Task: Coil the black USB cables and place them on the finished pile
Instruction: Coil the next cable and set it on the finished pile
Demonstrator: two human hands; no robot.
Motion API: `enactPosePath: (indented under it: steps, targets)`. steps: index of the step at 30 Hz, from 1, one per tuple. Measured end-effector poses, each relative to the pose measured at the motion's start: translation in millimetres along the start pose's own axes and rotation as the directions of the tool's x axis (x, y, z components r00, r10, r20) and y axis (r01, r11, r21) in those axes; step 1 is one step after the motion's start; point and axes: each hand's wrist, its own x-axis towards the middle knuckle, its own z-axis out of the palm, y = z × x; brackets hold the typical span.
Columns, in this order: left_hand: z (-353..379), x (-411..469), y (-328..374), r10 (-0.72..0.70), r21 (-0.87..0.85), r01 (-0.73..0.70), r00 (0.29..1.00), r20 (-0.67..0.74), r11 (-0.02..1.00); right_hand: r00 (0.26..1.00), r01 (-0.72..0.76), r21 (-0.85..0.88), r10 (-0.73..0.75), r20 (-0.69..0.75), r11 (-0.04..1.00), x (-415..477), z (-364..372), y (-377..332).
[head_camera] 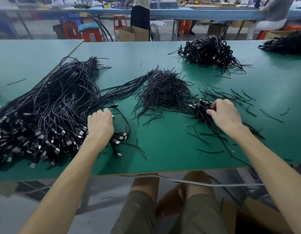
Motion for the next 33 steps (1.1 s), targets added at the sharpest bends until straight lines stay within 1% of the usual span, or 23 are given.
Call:
enactPosePath:
  steps: [3,5,8,12,14,16,17,19,21,23,25,27,28,29,30,31,32,33]
  targets:
    - [4,4,-7,-0.034,-0.043,0.032,0.999,-0.037,0.999,0.999,0.025,-0.102,-0.028,-0.031,0.994,-5,13,5]
    - [5,7,-10,-0.031,-0.049,0.029,0.998,-0.045,0.998,0.998,0.03,-0.12,-0.037,-0.055,0.992,-8,17,4]
    - [4,11,-10,-0.006,-0.027,0.006,1.0,-0.024,1.0,0.994,0.032,-0.136,-0.045,-0.095,0.99,-14,21,3]
    - [7,4,-5,0.007,0.028,-0.006,1.0,-0.028,1.0,0.986,0.067,-0.18,-0.093,-0.138,0.981,-24,23,-1]
    - [11,2,2,0.029,-0.015,-0.03,0.997,-0.072,0.999,0.976,0.101,-0.174,-0.132,-0.174,0.98,-24,23,-6]
    - [11,-2,13,0.094,-0.082,-0.106,0.986,-0.135,0.991,0.96,0.151,-0.157,-0.183,-0.211,0.976,-28,24,-13]
    - [10,-4,20,0.132,-0.098,-0.145,0.984,-0.123,0.985,0.953,0.176,-0.148,-0.206,-0.224,0.973,-31,26,-17]
    - [10,-9,35,0.179,-0.087,-0.178,0.984,0.005,0.98,0.94,0.222,-0.137,-0.249,-0.235,0.965,-37,29,-25]
    - [10,-13,44,0.184,-0.021,-0.183,0.975,0.125,0.983,0.934,0.269,-0.117,-0.289,-0.208,0.956,-44,35,-34]
    - [9,-15,45,0.18,0.011,-0.183,0.973,0.143,0.983,0.934,0.306,-0.08,-0.316,-0.17,0.949,-51,40,-40]
    - [4,-15,46,0.171,-0.008,-0.171,0.976,0.137,0.985,0.933,0.324,-0.036,-0.326,-0.153,0.945,-56,44,-44]
    - [-5,-18,51,0.179,-0.127,-0.16,0.97,0.162,0.979,0.933,0.34,0.04,-0.332,-0.137,0.94,-62,44,-48]
    - [-13,-22,56,0.208,-0.225,-0.165,0.961,0.182,0.96,0.933,0.348,0.093,-0.336,-0.128,0.933,-64,44,-50]
    - [-21,-28,62,0.268,-0.34,-0.189,0.942,0.202,0.921,0.929,0.365,0.144,-0.352,-0.112,0.92,-67,43,-53]
    - [-29,-37,69,0.366,-0.468,-0.232,0.905,0.219,0.853,0.914,0.406,0.164,-0.394,-0.1,0.899,-70,41,-56]
    - [-38,-48,76,0.49,-0.591,-0.279,0.841,0.23,0.757,0.887,0.46,0.178,-0.456,-0.066,0.87,-74,39,-62]
    - [-45,-59,82,0.61,-0.697,-0.308,0.757,0.233,0.648,0.848,0.522,0.195,-0.531,-0.007,0.83,-79,40,-67]
    - [-50,-68,88,0.699,-0.776,-0.304,0.676,0.233,0.552,0.803,0.551,0.299,-0.592,0.065,0.779,-83,43,-72]
